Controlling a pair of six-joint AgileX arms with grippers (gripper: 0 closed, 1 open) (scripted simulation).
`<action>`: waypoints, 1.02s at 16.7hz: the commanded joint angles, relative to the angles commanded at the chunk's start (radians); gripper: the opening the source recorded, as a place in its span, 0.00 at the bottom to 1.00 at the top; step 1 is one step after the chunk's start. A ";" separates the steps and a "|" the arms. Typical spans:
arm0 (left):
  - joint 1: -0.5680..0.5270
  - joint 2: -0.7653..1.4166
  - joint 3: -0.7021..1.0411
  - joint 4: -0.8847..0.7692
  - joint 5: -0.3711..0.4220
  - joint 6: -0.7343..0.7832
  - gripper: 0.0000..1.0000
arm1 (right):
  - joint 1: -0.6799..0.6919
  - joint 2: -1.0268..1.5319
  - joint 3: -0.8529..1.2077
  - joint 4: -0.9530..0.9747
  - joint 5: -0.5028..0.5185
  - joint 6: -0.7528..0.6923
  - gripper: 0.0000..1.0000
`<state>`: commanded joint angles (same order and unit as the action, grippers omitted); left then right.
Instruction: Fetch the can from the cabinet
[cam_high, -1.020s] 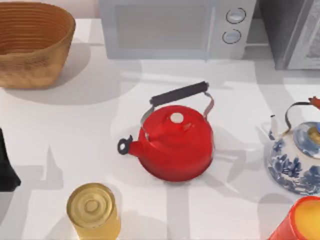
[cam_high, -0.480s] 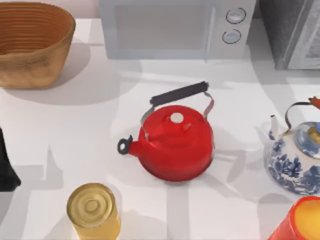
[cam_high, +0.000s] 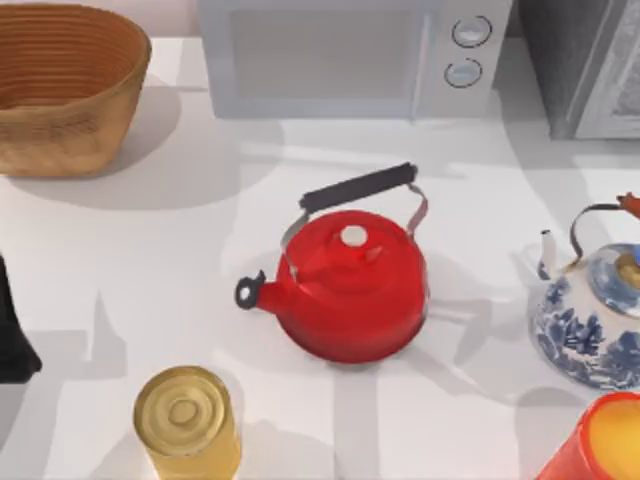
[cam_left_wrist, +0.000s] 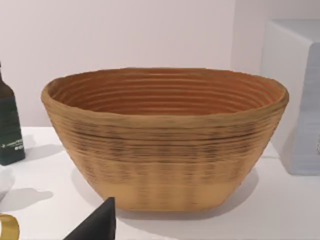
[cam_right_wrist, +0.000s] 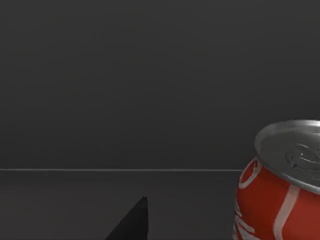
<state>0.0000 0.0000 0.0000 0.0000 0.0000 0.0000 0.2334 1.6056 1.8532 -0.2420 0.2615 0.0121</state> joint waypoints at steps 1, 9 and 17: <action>0.000 0.000 0.000 0.000 0.000 0.000 1.00 | 0.000 0.000 0.000 0.000 0.000 0.000 0.55; 0.000 0.000 0.000 0.000 0.000 0.000 1.00 | 0.000 0.000 0.000 0.000 0.000 0.000 0.00; 0.000 0.000 0.000 0.000 0.000 0.000 1.00 | 0.001 -0.001 0.000 0.000 0.000 0.001 0.00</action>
<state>0.0000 0.0000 0.0000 0.0000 0.0000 0.0000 0.2346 1.6044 1.8532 -0.2422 0.2614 0.0133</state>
